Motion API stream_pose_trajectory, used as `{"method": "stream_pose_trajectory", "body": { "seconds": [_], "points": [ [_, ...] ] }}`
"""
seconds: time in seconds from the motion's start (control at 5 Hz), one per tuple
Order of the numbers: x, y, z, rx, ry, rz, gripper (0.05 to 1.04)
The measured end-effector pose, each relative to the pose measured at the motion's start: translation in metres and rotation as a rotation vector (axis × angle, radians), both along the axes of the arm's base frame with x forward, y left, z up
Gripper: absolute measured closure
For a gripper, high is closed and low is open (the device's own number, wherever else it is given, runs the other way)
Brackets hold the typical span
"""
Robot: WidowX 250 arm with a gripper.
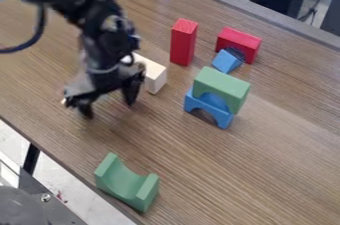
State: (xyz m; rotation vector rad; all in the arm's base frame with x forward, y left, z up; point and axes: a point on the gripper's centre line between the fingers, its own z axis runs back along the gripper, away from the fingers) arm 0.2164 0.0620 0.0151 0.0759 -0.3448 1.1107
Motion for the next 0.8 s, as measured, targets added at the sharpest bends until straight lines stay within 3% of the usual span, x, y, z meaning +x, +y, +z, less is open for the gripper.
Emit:
{"method": "stream_pose_trajectory", "body": {
  "seconds": [0.2,0.4,0.6,0.8],
  "points": [
    [0.016,0.002,-0.004,0.046,-0.008,0.023,0.083],
    [0.019,0.003,-0.005,0.057,-0.013,0.083,0.083],
    [0.017,0.003,-0.001,0.039,0.0,0.172,0.083],
    [0.015,0.003,0.026,0.017,0.002,0.264,0.083]
  ]
}}
